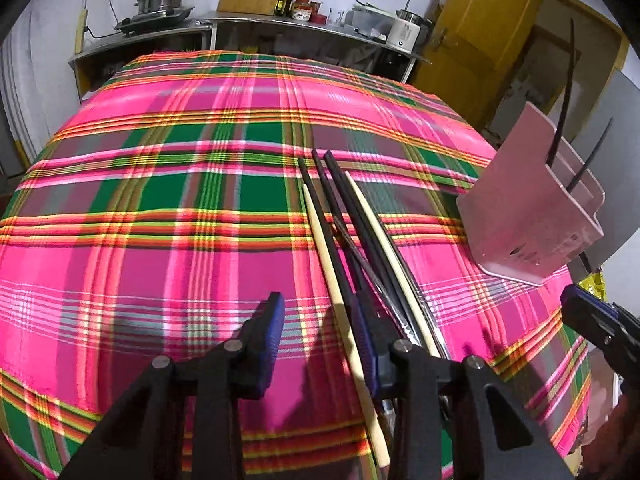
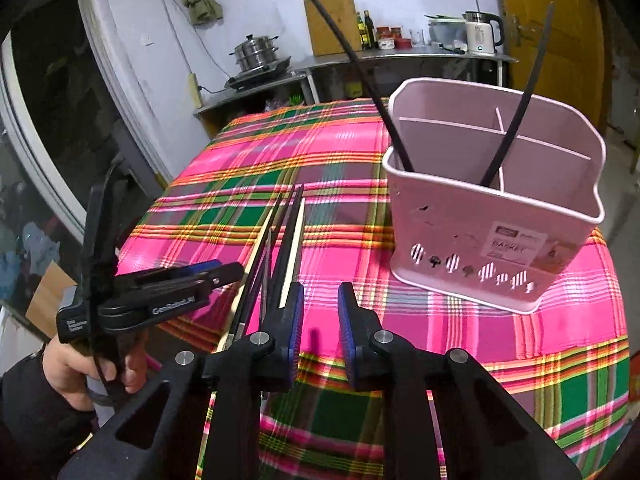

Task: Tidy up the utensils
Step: 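Move the left tool back to the chopsticks while the right tool returns too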

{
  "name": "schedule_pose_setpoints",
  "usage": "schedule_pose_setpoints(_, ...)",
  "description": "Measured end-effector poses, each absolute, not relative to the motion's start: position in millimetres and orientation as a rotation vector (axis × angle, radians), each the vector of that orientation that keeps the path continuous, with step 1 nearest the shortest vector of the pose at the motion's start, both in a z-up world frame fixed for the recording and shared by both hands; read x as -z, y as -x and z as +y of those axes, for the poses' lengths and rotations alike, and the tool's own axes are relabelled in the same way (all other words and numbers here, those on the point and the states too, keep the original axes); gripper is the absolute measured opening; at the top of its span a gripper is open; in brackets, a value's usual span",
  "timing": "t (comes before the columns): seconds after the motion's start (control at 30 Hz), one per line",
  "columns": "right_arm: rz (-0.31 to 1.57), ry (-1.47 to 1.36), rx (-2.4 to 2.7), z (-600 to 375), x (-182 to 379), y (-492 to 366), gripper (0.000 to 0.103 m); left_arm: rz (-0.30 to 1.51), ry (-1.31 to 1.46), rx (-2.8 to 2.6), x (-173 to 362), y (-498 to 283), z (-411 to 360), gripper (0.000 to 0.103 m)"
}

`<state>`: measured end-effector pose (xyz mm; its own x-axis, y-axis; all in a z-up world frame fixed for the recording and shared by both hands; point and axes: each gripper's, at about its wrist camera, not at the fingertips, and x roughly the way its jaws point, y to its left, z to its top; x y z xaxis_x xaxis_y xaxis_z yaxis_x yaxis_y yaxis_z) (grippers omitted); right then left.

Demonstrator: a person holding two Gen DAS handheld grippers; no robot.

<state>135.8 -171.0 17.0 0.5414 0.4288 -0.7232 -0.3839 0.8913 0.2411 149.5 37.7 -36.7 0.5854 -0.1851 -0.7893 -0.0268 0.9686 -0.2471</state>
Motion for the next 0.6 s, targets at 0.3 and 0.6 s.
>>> schedule_pose_setpoints(0.3, 0.9, -0.048, -0.503, -162, -9, -140, 0.018, 0.933, 0.159, 0.026, 40, -153, 38, 0.015)
schedule_pose_setpoints(0.6, 0.924, -0.035, -0.539, -143, 1, -147, 0.018, 0.906, 0.238, 0.09, 35, -148, 48, 0.025)
